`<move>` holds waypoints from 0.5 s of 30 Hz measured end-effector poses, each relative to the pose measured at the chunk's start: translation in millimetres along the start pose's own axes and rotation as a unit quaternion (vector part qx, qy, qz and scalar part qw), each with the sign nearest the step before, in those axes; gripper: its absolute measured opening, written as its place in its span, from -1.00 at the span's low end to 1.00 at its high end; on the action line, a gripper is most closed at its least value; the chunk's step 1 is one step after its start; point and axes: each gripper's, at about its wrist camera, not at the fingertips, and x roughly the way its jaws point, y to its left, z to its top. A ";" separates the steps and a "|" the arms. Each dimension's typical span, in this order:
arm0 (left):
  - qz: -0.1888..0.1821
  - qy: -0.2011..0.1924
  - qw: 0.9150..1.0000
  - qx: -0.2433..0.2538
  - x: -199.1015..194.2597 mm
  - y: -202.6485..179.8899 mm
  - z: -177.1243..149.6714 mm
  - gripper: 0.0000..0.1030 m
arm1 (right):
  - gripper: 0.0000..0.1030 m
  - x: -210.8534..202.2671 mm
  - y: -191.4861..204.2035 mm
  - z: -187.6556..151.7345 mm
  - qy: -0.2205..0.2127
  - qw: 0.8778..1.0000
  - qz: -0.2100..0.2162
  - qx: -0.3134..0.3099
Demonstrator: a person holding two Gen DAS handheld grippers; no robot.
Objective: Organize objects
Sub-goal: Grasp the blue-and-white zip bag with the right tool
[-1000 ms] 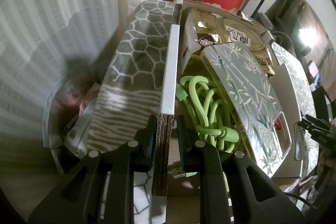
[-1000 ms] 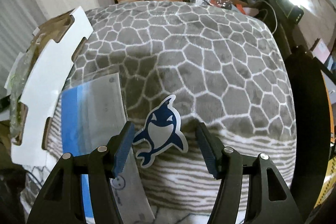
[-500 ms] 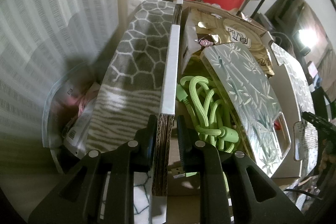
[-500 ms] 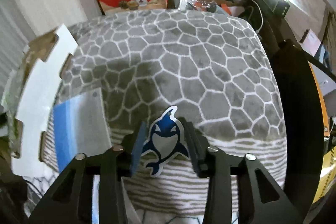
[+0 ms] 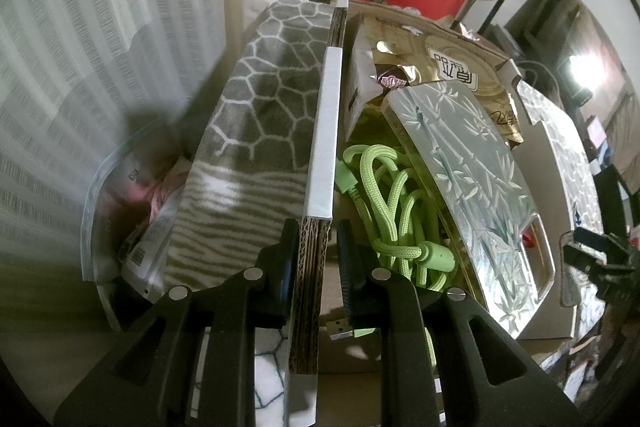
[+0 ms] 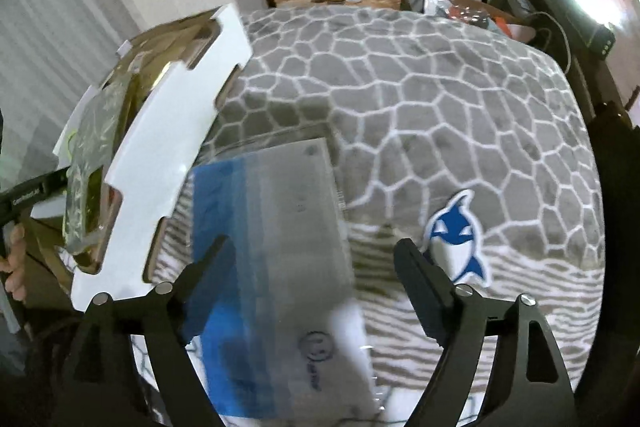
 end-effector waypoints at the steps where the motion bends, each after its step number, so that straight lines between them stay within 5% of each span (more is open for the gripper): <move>1: 0.000 0.000 1.000 -0.001 0.0 -0.2 -0.1 -0.69 | 0.65 3.3 4.6 -1.2 0.005 1.000 -0.004 -0.007; 8: -0.001 0.000 1.000 -0.001 0.2 0.0 0.1 -0.69 | 0.92 15.7 32.3 -14.1 0.011 0.997 -0.037 -0.063; 15: -0.001 0.000 1.000 -0.001 0.3 -0.2 -0.2 -0.69 | 0.73 15.5 32.9 -13.9 0.001 0.997 -0.046 -0.067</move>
